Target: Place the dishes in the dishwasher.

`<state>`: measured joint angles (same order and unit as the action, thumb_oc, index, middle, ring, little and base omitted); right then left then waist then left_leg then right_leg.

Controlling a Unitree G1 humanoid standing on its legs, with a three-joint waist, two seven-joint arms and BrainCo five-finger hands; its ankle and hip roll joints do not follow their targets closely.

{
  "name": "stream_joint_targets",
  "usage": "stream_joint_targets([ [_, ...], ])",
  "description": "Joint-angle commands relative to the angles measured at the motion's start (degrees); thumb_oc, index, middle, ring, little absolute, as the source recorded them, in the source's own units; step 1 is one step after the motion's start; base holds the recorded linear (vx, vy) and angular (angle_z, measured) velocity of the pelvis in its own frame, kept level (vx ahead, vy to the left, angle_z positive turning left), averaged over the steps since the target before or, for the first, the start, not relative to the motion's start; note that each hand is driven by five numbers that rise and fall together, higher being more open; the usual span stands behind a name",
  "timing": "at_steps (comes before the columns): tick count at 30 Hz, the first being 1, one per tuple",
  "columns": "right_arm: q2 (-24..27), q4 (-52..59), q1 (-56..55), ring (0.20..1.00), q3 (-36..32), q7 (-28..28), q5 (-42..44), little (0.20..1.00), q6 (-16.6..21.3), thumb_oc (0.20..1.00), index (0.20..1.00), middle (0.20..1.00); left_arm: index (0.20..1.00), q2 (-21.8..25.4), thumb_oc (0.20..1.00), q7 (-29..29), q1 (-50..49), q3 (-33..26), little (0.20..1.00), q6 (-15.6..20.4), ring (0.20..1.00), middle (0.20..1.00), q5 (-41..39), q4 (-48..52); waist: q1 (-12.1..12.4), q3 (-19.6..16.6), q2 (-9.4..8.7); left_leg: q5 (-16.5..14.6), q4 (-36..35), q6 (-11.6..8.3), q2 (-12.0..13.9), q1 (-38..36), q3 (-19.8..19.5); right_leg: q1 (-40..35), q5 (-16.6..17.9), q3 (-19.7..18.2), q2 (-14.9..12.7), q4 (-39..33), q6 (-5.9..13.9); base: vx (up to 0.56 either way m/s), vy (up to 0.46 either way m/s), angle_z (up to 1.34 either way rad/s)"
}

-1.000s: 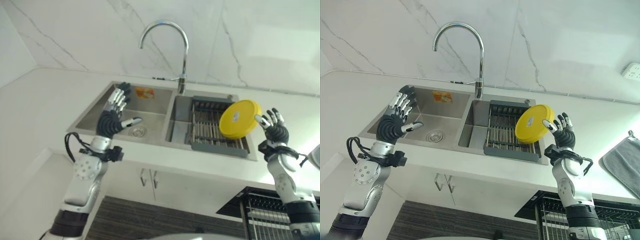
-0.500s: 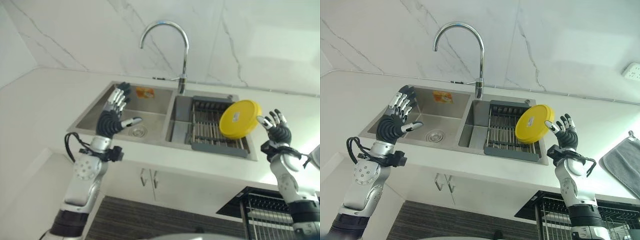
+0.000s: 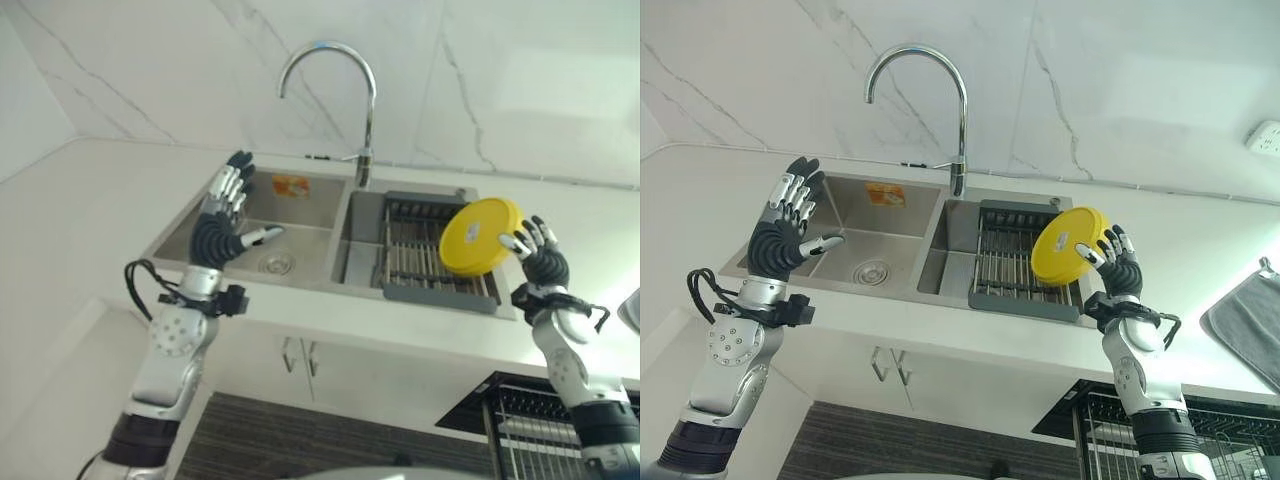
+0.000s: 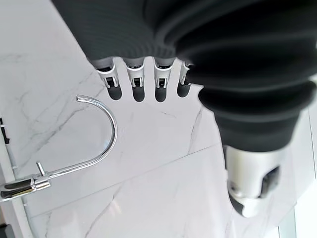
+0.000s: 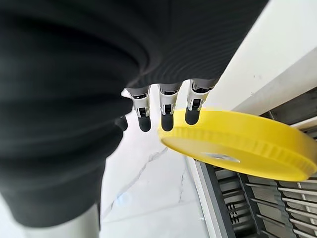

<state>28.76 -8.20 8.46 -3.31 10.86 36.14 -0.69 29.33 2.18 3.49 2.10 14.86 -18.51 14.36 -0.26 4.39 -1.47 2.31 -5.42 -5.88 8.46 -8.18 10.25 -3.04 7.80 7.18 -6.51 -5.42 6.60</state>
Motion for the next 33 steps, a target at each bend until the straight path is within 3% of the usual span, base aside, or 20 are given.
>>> stream_joint_targets([
  [1, 1.55, 5.07, 6.38, 1.000, -3.55, 1.85, -0.07, 1.000, 3.52, 1.000, 1.000, 1.000, 1.000, 1.72, 1.000, 0.20, 3.39, -1.46, 1.000, 3.36, 1.000, 1.000, 1.15, -0.16, -0.97, 0.87, 0.36, -5.34, 0.42, 3.64, -3.62, -0.16, -2.25, -3.27, -5.55, 0.47, 0.68, 0.42, 0.86, 0.03, -0.040, 0.01],
  [9, 2.80, 4.48, 6.30, 1.000, -5.51, 4.32, 0.10, 1.000, 3.82, 1.000, 1.000, 1.000, 1.000, 2.29, 1.000, -0.02, 2.88, -1.75, 1.000, 3.43, 1.000, 1.000, 0.37, -0.01, -1.39, 0.66, 0.13, -5.39, 0.42, 3.09, -2.46, -0.59, -0.82, -3.77, -5.75, 0.51, 0.04, 0.42, 1.22, 0.04, -0.044, 0.00],
  [18, 4.95, -1.87, 9.28, 1.000, -4.59, 5.96, 2.28, 1.000, -1.00, 1.000, 1.000, 1.000, 1.000, 2.00, 1.000, -0.01, 3.25, -0.93, 1.000, 2.85, 1.000, 1.000, -0.31, -0.77, -0.51, 0.47, -0.48, -5.12, 0.42, 2.42, -1.40, -0.66, -0.57, -4.13, -6.10, 0.51, 0.32, 0.42, 1.04, 0.02, -0.035, 0.00],
  [33, 8.97, -15.08, 18.38, 1.000, -0.66, 6.31, 6.20, 1.000, -4.64, 1.000, 1.000, 1.000, 1.000, 3.12, 1.000, -0.20, 4.54, -0.17, 1.000, 1.25, 1.000, 1.000, -2.08, -1.45, 1.80, 0.31, -0.85, -4.50, 0.42, 1.58, -0.68, -0.19, -1.34, -4.95, -6.55, 1.52, 0.38, 0.42, 0.67, 0.00, -0.024, 0.01],
])
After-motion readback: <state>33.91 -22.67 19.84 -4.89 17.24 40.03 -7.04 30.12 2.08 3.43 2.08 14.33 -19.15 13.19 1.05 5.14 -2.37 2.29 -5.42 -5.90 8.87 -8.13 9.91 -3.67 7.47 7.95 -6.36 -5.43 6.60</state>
